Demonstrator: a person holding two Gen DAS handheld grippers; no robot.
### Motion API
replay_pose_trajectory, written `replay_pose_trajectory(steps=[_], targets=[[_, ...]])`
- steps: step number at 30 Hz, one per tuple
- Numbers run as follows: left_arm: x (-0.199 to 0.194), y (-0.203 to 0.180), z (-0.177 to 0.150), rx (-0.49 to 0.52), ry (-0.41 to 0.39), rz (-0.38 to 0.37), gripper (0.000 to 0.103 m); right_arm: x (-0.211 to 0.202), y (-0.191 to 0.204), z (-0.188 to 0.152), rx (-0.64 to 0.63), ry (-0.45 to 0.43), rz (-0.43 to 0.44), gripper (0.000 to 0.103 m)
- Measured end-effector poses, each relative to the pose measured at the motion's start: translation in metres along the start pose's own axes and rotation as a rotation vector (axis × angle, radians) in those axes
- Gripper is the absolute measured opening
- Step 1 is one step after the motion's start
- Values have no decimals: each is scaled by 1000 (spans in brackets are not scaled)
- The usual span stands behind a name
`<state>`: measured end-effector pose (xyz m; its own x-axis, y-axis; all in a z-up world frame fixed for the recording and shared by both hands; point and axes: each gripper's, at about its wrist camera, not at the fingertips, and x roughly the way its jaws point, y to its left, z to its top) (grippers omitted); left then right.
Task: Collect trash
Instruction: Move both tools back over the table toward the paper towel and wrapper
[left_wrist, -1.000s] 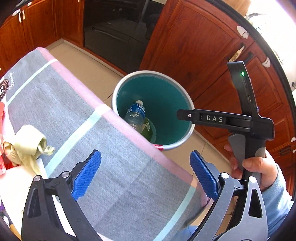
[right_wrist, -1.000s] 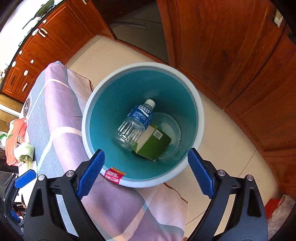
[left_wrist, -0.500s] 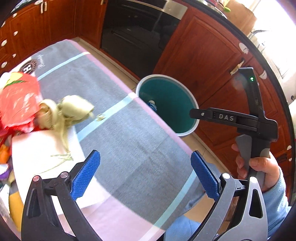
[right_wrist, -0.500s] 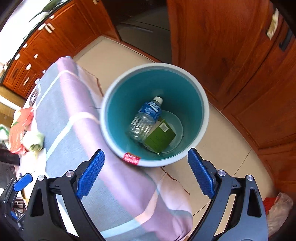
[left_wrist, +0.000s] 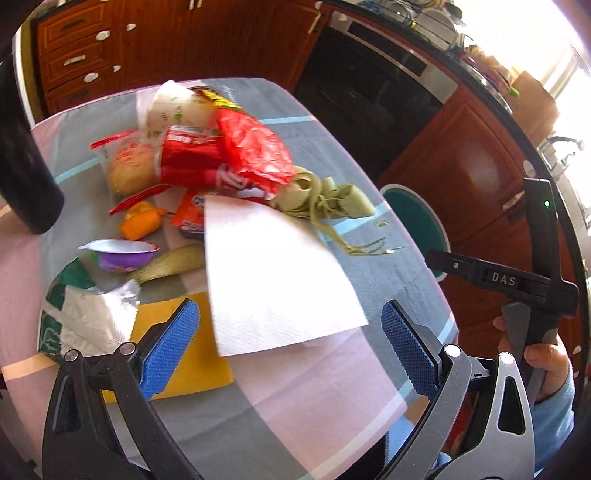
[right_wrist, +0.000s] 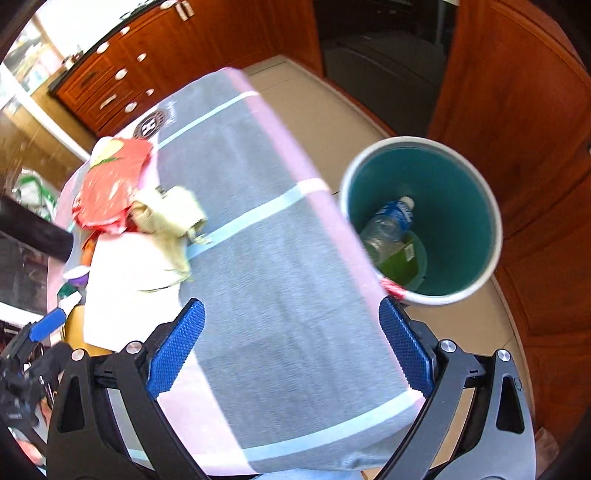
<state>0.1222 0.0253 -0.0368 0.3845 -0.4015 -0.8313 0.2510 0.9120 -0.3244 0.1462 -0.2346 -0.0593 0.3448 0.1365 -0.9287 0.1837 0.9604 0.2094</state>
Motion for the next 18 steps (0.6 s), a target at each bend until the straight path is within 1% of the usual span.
replay_pose_trajectory(steps=[5,8,13,16,18], targets=[[-11,40,-8,-53,-4,44,99,7,40,-7,-57,22,24,91],[-16,63,-15,-85,-4,69,99,14,63,-12,-84,50,54,91],[-23,100,-22,-136,-9,141,99,26,108,-14,-161,82,88,91],[-19,116,-26,-163,17,144,99,35,133,-13,-209,95,101,91],[-14,121,-26,-163,38,143,99,41,144,-12,-229,103,108,91]])
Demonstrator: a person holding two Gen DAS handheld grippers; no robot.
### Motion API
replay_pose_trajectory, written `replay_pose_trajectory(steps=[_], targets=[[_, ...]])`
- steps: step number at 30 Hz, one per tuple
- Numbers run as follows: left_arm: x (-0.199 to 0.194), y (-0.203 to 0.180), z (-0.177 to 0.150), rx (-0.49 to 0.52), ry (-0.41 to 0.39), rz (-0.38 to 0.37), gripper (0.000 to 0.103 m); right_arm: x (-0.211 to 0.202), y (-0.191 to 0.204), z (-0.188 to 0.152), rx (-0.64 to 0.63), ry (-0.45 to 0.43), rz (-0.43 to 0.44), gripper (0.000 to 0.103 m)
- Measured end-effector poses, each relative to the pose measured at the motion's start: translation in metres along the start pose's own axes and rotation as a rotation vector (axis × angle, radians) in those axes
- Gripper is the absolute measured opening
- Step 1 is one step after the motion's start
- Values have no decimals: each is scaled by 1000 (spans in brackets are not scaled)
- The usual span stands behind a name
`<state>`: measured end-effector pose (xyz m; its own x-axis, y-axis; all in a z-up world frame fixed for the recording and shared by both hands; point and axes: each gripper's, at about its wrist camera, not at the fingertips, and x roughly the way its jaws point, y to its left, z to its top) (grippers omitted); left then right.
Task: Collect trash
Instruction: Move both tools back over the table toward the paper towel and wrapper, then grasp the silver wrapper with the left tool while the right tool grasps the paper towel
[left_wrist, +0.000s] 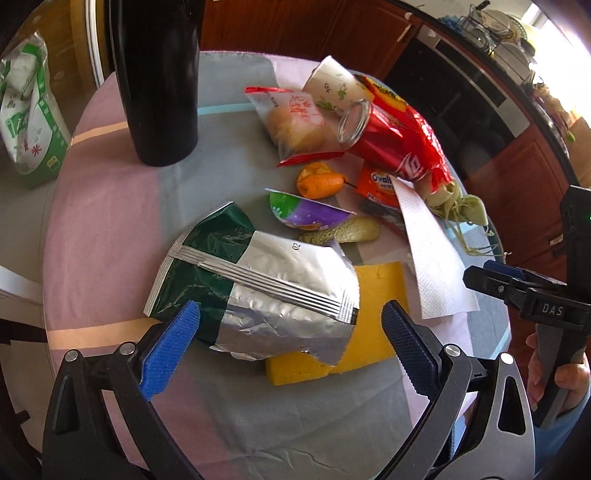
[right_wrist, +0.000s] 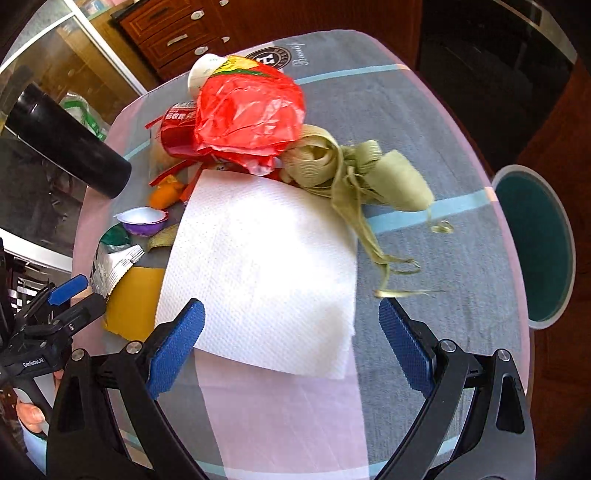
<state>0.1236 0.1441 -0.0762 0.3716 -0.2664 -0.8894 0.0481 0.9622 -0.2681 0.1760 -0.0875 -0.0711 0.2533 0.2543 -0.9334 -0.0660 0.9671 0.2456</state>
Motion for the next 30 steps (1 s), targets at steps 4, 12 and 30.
replay_pose_trajectory(steps=[4,12,30], targets=[[13,-2,3,27,25,8,99,13,12,9,-28,1,-14,91],[24,0,15,72,-5,41,99,33,-1,24,6,10,-75,91],[0,-9,10,80,-83,51,31,42,-29,16,37,17,-30,91]])
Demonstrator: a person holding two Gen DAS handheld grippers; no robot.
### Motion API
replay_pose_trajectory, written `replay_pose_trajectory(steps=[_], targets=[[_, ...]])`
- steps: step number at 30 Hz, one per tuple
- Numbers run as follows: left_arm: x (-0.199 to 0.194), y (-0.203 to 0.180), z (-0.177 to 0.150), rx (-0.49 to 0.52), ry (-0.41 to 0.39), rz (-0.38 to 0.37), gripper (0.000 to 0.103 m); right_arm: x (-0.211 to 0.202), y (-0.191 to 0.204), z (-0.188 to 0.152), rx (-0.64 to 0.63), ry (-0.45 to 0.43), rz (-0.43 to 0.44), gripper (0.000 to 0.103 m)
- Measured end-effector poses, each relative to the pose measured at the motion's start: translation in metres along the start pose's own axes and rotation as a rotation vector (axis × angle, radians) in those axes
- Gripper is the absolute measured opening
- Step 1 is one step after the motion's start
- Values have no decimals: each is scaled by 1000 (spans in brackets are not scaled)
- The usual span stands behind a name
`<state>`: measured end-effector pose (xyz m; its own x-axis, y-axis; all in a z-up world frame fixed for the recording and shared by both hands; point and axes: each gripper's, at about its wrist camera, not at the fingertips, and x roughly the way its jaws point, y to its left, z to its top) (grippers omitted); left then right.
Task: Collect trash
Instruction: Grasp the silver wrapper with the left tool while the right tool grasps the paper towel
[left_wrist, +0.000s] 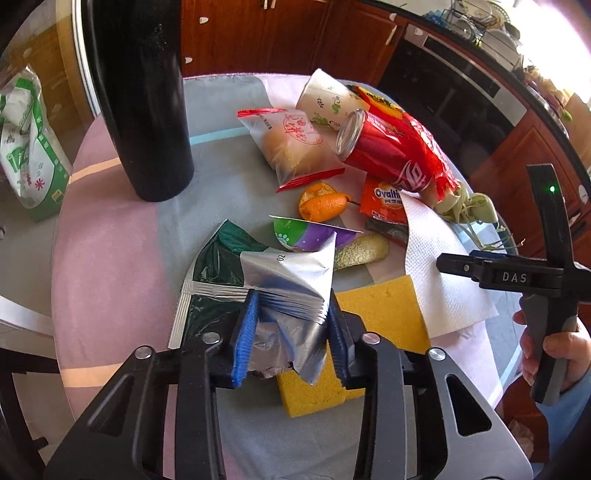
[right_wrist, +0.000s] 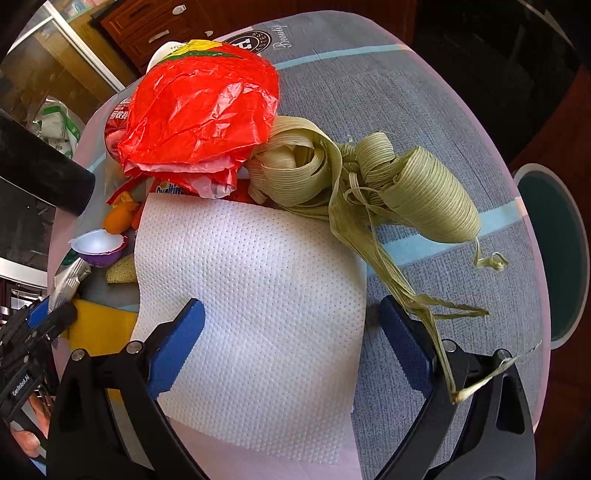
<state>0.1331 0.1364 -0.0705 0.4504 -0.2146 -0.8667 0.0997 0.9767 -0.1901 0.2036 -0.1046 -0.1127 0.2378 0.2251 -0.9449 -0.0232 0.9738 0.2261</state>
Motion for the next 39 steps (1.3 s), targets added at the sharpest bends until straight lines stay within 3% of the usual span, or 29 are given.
replay_pose_trajectory(steps=[5,7,8,9,12,16,22,26,31,36,39], targets=[[-22,-3,-1,-4,-39,-6,24,-5,-3,-12,-41,-32,-23,87],[-33,-10,-2,7,-55,-22,21,-10,-1,-14,-59,-63,-52,60],[-38,-13,-2,11,-63,-28,20,-13,0,-14,-56,-69,-34,52],[-43,-17,-2,15,-73,-37,18,-15,-2,-14,-36,-63,7,36],[-54,-27,1,27,-94,-61,18,-24,-11,-14,4,-62,52,29],[-63,-42,1,55,-114,-87,18,-46,-16,-18,-10,-108,75,5],[-66,-63,1,81,-123,-121,18,-69,2,-23,-49,-171,96,4],[-74,-67,2,98,-151,-103,18,-93,-2,-25,-50,-211,106,4],[-74,-63,2,66,-144,-108,18,-96,-17,-29,-19,-214,81,4],[-96,-75,6,91,-204,-133,18,-102,-44,-45,49,-192,115,4],[-105,-85,10,103,-223,-175,18,-100,-58,-54,69,-185,76,4]])
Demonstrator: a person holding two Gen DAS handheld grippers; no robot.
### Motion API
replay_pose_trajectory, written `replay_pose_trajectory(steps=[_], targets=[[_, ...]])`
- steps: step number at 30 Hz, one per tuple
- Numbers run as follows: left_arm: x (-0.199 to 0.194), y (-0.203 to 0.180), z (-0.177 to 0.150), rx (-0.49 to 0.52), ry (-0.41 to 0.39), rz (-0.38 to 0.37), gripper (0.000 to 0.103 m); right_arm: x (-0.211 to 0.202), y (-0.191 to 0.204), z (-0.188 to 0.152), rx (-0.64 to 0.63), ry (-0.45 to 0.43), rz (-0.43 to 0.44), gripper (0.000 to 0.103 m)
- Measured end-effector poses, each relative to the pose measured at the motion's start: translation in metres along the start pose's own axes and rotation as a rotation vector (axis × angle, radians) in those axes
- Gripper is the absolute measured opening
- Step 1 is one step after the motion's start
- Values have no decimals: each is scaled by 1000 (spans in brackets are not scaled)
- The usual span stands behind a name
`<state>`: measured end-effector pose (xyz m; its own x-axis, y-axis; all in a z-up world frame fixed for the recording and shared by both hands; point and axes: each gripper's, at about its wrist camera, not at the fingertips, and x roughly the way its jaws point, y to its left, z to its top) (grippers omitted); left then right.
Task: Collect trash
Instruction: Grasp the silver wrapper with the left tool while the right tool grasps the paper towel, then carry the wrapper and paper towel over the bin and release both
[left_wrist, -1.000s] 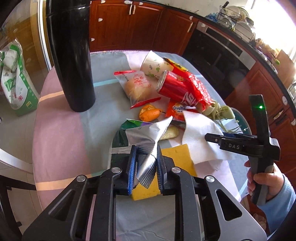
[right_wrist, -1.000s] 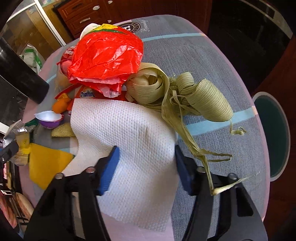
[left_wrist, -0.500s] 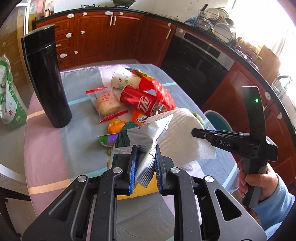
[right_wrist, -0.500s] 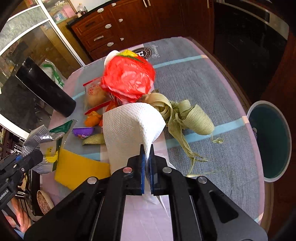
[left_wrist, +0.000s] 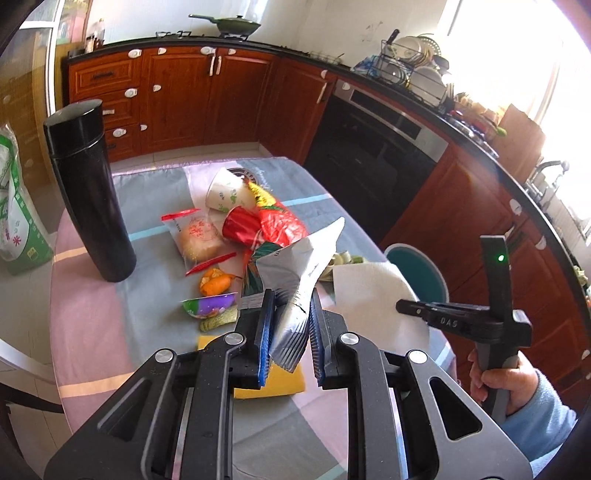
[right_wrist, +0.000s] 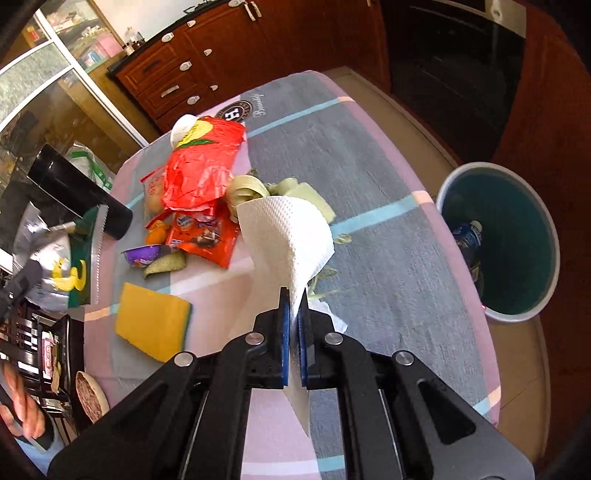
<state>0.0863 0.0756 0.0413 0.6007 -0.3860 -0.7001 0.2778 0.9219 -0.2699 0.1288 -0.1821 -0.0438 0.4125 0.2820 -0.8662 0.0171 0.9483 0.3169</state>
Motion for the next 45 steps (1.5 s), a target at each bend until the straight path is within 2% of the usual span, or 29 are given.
replay_pose_trajectory(steps=[2,4,8,12,14,17,18,19,21,25,28,33,38,39,40,41,45], targets=[[-1,-10,2,20,-8,-17,18,-7,-9,-7,16,-7,10,4],[3,-20,2,26,6,-67,18,-16,-17,-9,31,-31,15,4],[26,-40,-6,34,79,-162,18,-23,-25,-7,67,-10,113,6],[59,-53,-23,31,174,-191,18,-13,-23,-11,20,18,53,7],[71,-57,-30,47,206,-177,18,-7,-30,-15,21,24,13,8],[87,-55,-36,57,236,-119,18,-6,-39,-21,39,30,26,10],[93,-50,-38,41,249,-112,18,-6,-40,-21,34,29,30,18],[97,-45,-39,28,257,-96,19,-7,-39,-20,26,19,26,32],[103,-36,-40,8,263,-71,19,-10,-37,-16,7,-8,18,43],[108,-29,-42,8,270,-31,19,-8,-30,-2,-26,-27,8,44],[116,-23,-48,-3,304,-19,19,-6,-20,7,-57,-50,-8,47],[132,-18,-54,-8,339,-17,19,-1,-2,13,-101,-46,2,47],[138,-22,-52,6,318,-28,19,-6,2,15,-98,-49,19,48],[137,-24,-51,13,306,-23,18,-6,4,15,-103,-47,26,46],[137,-25,-50,22,295,-15,17,-5,7,14,-114,-40,28,35],[137,-26,-50,26,290,-10,10,-1,10,13,-124,-26,27,29],[137,-21,-50,25,293,-15,10,1,20,18,-146,-24,5,27]])
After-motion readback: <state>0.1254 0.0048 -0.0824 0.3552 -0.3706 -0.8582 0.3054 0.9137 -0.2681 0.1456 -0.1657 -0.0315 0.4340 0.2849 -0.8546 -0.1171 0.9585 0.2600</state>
